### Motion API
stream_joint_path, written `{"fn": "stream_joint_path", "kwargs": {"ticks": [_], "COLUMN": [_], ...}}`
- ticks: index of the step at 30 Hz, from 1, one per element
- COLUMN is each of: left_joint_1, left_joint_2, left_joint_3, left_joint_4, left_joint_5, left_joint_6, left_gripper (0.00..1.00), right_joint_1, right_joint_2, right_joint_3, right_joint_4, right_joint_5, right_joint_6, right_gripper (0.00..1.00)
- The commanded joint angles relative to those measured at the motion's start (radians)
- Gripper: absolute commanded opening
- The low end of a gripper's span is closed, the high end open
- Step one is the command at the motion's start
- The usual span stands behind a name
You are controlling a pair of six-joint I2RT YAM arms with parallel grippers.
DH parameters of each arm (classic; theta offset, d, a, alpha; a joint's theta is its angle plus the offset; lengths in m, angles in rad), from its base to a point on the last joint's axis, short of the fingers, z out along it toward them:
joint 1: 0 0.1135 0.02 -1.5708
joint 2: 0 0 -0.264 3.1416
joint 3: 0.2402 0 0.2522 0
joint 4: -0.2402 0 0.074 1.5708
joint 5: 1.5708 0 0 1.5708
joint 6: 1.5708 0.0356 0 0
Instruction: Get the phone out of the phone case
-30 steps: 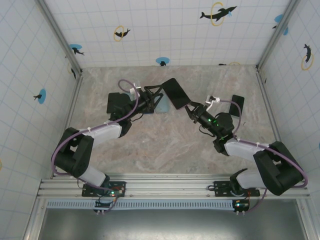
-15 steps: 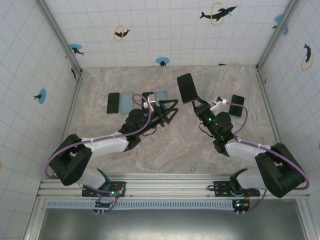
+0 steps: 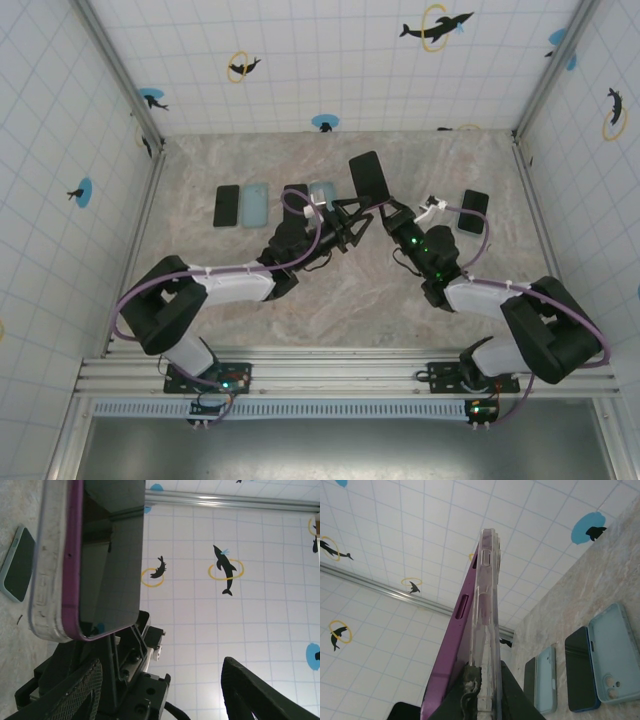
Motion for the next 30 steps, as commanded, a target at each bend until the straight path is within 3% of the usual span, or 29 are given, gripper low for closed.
{"fn": "stream_joint_path", "kwargs": {"ticks": [1, 18, 30], "left_joint_1": [-0.007, 0.003, 0.016], "left_joint_2": [0.026, 0.076, 0.076], "left_joint_3": [0.028, 0.042, 0.010], "left_joint_4": [0.071, 0.134, 0.094], "left_joint_5": [-0.018, -0.028, -0.135], "left_joint_6": [-0.027, -0.057, -0.053], "left_gripper": [0.64, 0.54, 0.57], "right_joint_1": [0.010, 0.020, 0.072], "right_joint_2": [-0.003, 0.004, -0.030], "right_joint_3": [-0.011, -0.024, -0.065], "right_joint_4": [0.136, 0.161, 0.239], "right_joint_5": [0.015, -0.012, 0.068], "right_joint_6": [-0.009, -0.043, -0.106], "right_gripper": [0.00, 0.00, 0.00]}}
